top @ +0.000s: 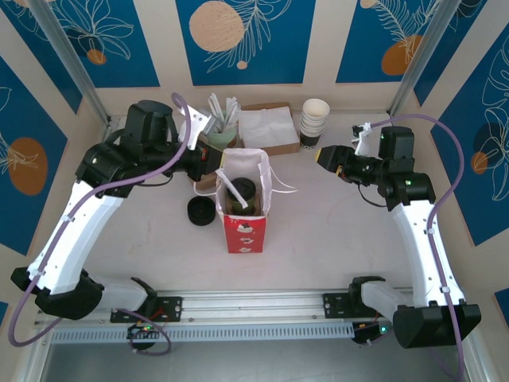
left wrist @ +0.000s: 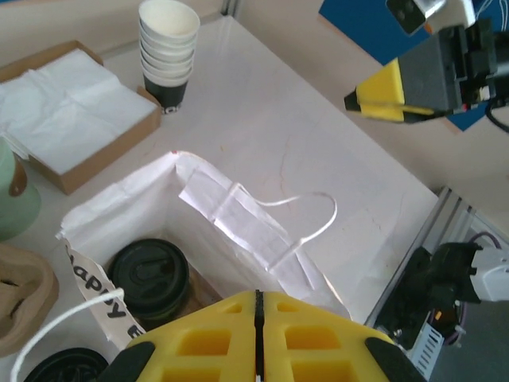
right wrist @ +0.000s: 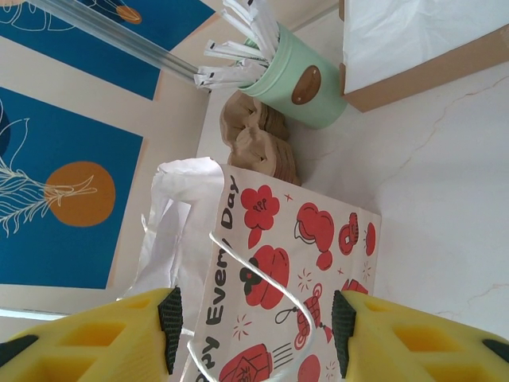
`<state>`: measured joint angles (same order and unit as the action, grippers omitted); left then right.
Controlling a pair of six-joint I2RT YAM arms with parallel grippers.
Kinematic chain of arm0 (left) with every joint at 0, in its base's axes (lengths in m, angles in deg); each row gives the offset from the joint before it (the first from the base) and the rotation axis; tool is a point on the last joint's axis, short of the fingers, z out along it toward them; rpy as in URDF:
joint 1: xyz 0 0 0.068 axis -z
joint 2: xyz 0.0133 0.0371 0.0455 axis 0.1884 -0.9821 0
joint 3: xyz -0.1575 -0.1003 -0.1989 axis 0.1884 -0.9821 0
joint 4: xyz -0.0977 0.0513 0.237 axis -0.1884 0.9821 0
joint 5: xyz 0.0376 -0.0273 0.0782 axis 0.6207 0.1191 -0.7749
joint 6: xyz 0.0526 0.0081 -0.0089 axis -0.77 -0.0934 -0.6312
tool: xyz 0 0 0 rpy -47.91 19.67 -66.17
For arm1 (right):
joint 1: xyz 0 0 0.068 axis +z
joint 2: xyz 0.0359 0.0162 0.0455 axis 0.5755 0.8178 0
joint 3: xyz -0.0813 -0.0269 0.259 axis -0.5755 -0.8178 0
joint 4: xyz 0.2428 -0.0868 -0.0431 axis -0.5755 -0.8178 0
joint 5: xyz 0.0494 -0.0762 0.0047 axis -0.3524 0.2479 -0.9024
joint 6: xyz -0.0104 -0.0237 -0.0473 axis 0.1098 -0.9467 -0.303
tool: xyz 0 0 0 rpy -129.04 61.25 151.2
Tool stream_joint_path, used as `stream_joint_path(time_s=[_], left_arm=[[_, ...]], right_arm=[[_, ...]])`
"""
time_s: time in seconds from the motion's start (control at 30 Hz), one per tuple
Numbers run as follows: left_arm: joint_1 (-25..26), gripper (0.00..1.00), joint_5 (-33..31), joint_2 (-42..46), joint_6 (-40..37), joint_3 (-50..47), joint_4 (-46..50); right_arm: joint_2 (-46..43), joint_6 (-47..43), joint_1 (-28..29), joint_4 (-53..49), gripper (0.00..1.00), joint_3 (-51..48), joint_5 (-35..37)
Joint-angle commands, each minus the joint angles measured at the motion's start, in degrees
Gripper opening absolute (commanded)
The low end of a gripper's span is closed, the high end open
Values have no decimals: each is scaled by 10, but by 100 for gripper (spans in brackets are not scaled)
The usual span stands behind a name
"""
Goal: Pack the takeout coffee
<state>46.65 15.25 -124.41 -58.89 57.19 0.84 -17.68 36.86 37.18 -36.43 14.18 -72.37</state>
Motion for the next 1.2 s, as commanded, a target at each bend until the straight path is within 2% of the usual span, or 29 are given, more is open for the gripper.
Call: stream_joint_path(time_s=[0.0, 0.3, 0.5, 0.83, 0.97, 1.07, 1.17], left_arm=[[6, 9, 42, 15, -31, -25, -5], [19, 10, 63, 20, -34, -97, -25], [33, 11, 51, 22, -30, -151, -48], [38, 12, 70, 13, -36, -182, -53], [38, 23, 51, 6, -52, -173, -42], [37, 34, 59, 2, -53, -161, -40], [37, 38, 61, 7, -52, -151, -42]], right_arm=[[-11, -12, -4, -10, 55, 5, -9], [-14, -12, -5, -9, 55, -2, -9], [-16, -11, -6, -8, 55, -9, -14], [-22, -6, -7, 2, 55, -16, -12], [-22, -3, -7, 6, 55, -10, -13], [-25, -2, -7, 3, 55, -8, -12], [-29, -4, -8, 1, 55, -6, -10]])
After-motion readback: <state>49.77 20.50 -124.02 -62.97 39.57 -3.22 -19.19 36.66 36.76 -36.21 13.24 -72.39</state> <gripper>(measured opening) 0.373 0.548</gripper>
